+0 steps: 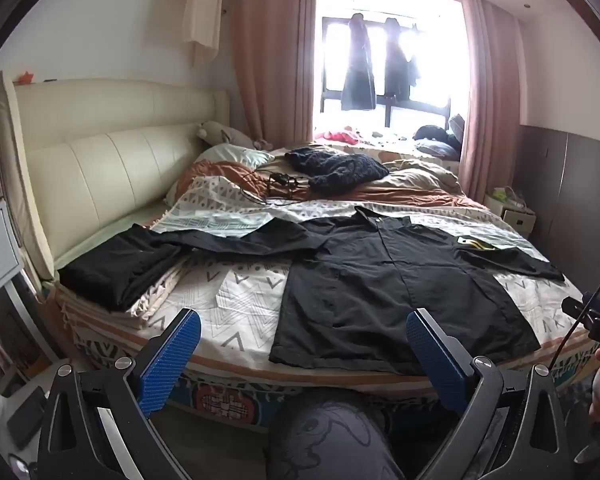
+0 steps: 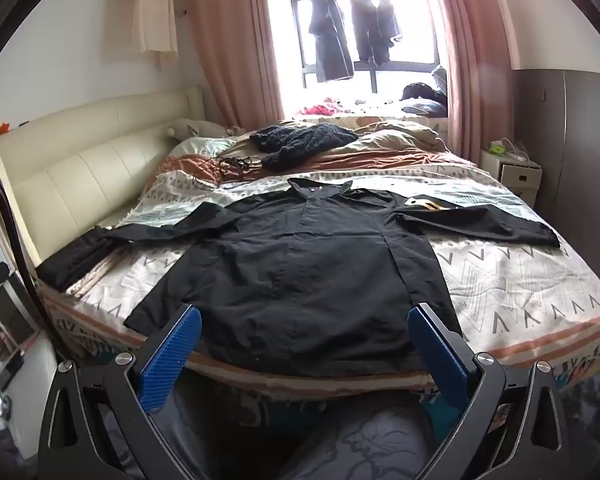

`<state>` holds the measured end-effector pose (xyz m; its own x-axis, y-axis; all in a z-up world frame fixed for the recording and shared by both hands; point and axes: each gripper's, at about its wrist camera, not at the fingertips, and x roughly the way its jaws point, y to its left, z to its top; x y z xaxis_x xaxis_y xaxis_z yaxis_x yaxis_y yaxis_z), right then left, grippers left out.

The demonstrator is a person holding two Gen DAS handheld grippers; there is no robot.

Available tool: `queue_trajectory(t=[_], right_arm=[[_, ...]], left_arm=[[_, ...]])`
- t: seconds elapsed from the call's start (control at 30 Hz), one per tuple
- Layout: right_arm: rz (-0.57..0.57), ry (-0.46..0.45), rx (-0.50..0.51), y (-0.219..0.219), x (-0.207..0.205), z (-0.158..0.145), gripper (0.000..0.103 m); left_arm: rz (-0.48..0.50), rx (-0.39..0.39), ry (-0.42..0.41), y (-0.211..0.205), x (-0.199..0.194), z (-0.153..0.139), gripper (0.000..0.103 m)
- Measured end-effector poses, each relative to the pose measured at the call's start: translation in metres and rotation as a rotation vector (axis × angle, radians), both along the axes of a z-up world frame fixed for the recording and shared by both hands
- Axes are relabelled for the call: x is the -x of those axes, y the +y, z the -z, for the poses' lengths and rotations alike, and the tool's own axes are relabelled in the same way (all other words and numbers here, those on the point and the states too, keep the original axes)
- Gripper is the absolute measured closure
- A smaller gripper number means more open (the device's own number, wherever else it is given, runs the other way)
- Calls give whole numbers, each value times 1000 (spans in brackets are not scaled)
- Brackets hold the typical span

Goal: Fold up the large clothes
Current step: 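Approach the black jacket on the bed with both tools open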

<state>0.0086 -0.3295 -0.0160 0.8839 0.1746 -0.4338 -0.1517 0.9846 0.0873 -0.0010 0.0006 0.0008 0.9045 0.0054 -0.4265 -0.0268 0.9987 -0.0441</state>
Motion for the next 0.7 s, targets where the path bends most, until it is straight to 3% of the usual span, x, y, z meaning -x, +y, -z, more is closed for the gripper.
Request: queue_trajectory(t=[0.7], right_arm=[[0,5,-13,3,-4,-4,0]], left_arm=[[-1,0,-29,0,6,-8,0]])
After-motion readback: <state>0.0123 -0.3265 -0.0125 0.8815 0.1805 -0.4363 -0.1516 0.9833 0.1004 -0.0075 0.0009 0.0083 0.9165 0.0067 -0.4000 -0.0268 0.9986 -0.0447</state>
